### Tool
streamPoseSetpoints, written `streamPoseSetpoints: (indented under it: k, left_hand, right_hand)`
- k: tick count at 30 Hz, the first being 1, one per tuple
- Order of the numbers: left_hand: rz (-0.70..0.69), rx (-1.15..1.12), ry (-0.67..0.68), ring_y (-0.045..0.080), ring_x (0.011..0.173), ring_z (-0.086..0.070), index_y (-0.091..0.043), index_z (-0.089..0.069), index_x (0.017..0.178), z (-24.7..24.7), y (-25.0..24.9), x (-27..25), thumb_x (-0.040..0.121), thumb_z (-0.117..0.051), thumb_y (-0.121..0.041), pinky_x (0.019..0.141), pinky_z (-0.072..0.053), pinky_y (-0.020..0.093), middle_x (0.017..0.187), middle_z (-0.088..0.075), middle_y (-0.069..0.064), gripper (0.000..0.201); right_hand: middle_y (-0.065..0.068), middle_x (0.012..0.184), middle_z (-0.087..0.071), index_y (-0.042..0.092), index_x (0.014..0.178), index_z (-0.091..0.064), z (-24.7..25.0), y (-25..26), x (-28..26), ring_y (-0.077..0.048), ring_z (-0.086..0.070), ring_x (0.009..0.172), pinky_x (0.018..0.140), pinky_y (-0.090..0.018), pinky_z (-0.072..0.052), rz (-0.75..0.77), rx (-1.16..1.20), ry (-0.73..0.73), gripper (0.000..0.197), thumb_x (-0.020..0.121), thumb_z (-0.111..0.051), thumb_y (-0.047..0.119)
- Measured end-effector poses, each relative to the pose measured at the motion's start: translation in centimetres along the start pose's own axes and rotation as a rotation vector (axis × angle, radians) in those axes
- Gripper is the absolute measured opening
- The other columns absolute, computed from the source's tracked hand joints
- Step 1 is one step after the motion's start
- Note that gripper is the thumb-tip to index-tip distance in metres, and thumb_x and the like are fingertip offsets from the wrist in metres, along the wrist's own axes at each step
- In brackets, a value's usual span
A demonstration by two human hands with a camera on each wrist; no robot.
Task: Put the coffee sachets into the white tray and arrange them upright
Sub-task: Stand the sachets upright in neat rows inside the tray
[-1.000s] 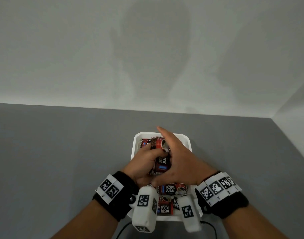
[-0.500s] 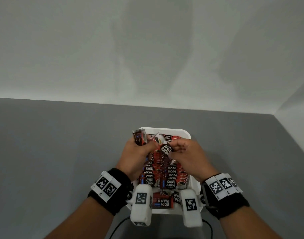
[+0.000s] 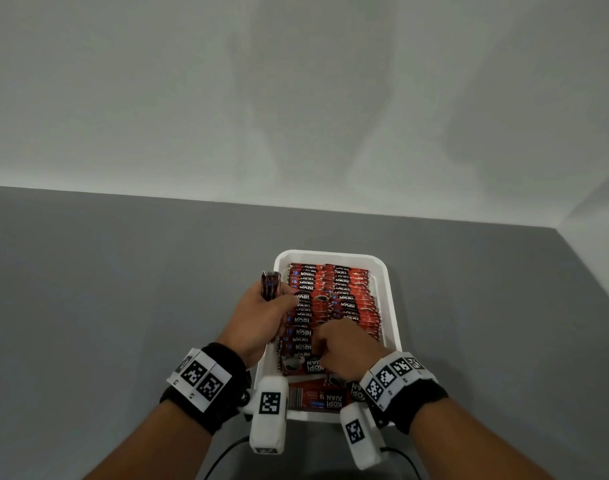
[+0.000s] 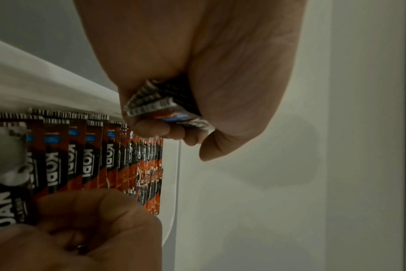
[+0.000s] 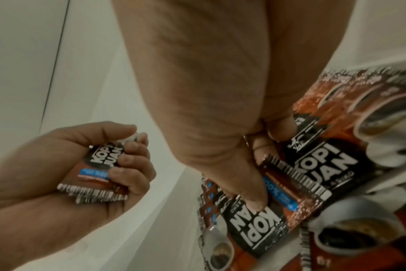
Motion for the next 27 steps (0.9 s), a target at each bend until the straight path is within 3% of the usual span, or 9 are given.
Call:
streamPoseSetpoints:
  k: [8,10,13,14,16,20,23,27]
  left_hand:
    - [0.079,0.023,0.054,0.012,0.054,-0.045,-0.012,-0.058,0.09,-1.1,1.1,-0.4,0.09,-0.054,0.002,0.05,-0.036,0.027,0.063,-0.05,-0.001,0.015]
    - [0.138,-0.052,0.074,0.016,0.057,-0.047,-0.011,-0.06,0.092,-1.4,1.8,-0.5,0.086,-0.047,0.004,0.049,-0.037,0.027,0.069,-0.051,0.004,0.021]
    - [0.156,-0.135,0.107,0.019,0.059,-0.055,-0.008,-0.065,0.088,-1.9,1.5,-0.9,0.087,-0.041,0.009,0.055,-0.047,0.03,0.07,-0.06,0.008,0.029]
    - [0.146,-0.134,0.114,0.019,0.06,-0.058,-0.008,-0.067,0.087,-2.0,1.3,-1.0,0.089,-0.04,0.01,0.058,-0.05,0.032,0.07,-0.063,0.008,0.032]
    - [0.114,-0.067,0.115,0.019,0.061,-0.058,-0.008,-0.067,0.087,-2.2,1.1,-1.0,0.092,-0.042,0.008,0.06,-0.051,0.035,0.07,-0.064,0.008,0.031]
    - [0.084,0.114,0.085,0.015,0.053,-0.046,-0.017,-0.06,0.073,-2.1,1.3,-0.8,0.093,-0.051,-0.002,0.051,-0.039,0.027,0.062,-0.053,0.004,0.026]
    - [0.084,0.135,0.115,0.013,0.046,-0.039,-0.017,-0.053,0.068,-2.4,1.3,-1.1,0.091,-0.051,0.0,0.045,-0.033,0.023,0.057,-0.047,0.002,0.029]
    - [0.068,0.182,0.112,0.01,0.042,-0.043,-0.014,-0.055,0.071,-2.0,0.9,-1.4,0.088,-0.057,0.005,0.042,-0.034,0.021,0.054,-0.051,0.0,0.026]
  right_hand:
    - [-0.004,0.107,-0.069,0.016,0.102,-0.071,-0.3,0.2,0.1,-0.021,-0.066,0.095,0.083,-0.031,-0.056,0.024,-0.046,-0.028,0.017,0.086,-0.07,0.011]
    - [0.003,0.1,-0.069,0.017,0.1,-0.072,0.6,0.0,-0.1,-0.015,-0.064,0.09,0.079,-0.025,-0.053,0.038,0.01,-0.08,0.017,0.083,-0.073,0.013]
    - [0.016,0.081,-0.063,0.017,0.094,-0.073,3.2,-1.1,-0.9,0.0,-0.059,0.074,0.064,-0.01,-0.043,-0.001,0.147,-0.189,0.014,0.082,-0.076,0.011]
    - [0.016,0.078,-0.062,0.016,0.092,-0.073,3.9,-1.4,-1.3,0.0,-0.06,0.072,0.062,-0.01,-0.043,-0.016,0.191,-0.209,0.012,0.082,-0.076,0.01]
    - [0.014,0.08,-0.063,0.015,0.093,-0.073,4.1,-1.6,-1.8,-0.007,-0.064,0.078,0.069,-0.017,-0.05,-0.018,0.188,-0.185,0.012,0.082,-0.075,0.011]
    - [0.006,0.092,-0.069,0.015,0.098,-0.072,1.1,-0.6,-1.9,-0.014,-0.066,0.086,0.076,-0.027,-0.053,0.021,0.001,-0.031,0.019,0.08,-0.078,0.02]
    - [-0.002,0.102,-0.071,0.014,0.104,-0.07,0.1,-0.1,-1.4,-0.02,-0.069,0.091,0.082,-0.035,-0.059,0.031,-0.111,-0.047,0.025,0.081,-0.076,0.021]
    - [-0.005,0.098,-0.071,0.011,0.099,-0.069,-0.3,0.4,-0.7,-0.024,-0.069,0.09,0.077,-0.033,-0.058,0.057,-0.115,-0.021,0.016,0.084,-0.069,0.008]
Point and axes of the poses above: each hand's wrist, its own x-axis towards the middle knuckle, its own z-axis out of the back of the hand, y = z × x, the point moved 8 cm from there along x, towards the middle knuckle
